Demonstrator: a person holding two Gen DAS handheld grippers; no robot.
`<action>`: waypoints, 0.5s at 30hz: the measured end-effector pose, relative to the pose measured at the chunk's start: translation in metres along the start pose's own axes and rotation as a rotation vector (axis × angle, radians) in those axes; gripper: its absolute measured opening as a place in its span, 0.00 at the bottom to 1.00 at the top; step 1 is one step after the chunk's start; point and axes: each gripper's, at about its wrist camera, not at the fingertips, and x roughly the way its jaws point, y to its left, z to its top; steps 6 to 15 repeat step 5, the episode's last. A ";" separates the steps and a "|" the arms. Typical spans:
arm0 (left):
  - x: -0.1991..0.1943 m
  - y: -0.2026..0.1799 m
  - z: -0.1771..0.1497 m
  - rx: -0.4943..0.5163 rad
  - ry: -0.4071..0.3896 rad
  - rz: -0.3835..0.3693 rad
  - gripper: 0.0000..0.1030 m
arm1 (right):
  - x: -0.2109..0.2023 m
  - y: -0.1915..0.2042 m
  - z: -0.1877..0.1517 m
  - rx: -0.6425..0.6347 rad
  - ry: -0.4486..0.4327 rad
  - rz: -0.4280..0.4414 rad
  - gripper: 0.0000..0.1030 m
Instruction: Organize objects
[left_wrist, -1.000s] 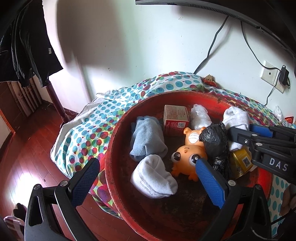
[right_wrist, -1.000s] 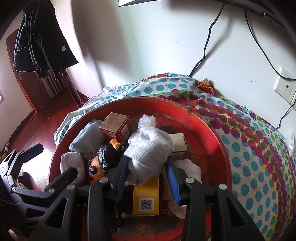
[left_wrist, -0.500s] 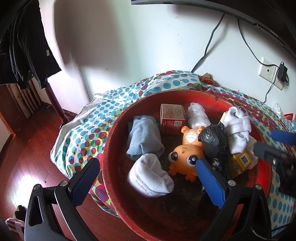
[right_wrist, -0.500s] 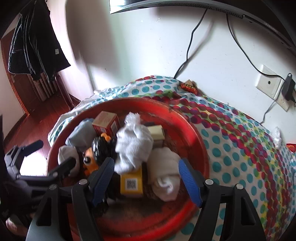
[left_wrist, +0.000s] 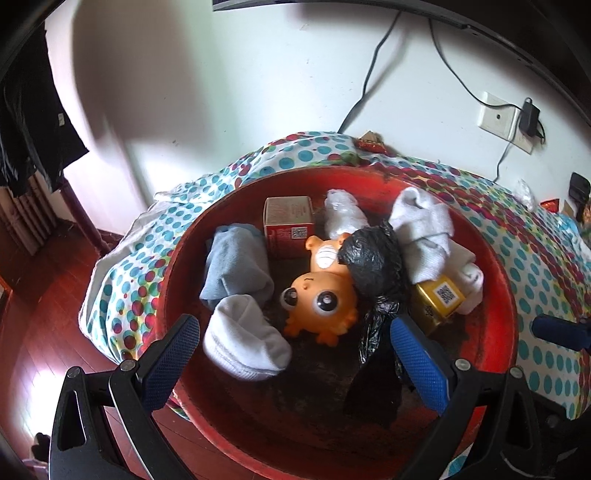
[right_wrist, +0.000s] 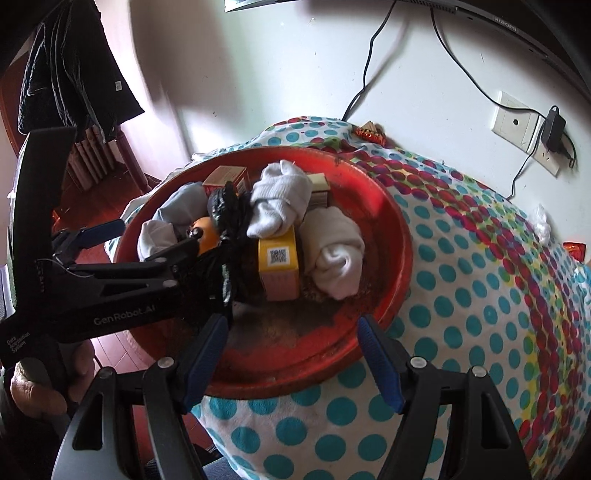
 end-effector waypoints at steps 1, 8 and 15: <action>-0.001 -0.002 0.000 0.009 -0.004 0.001 1.00 | 0.000 0.001 -0.003 0.000 0.003 -0.002 0.73; -0.006 -0.009 0.000 0.027 -0.017 0.014 1.00 | -0.002 0.002 -0.011 -0.002 0.011 -0.009 0.73; -0.006 -0.009 0.000 0.027 -0.017 0.014 1.00 | -0.002 0.002 -0.011 -0.002 0.011 -0.009 0.73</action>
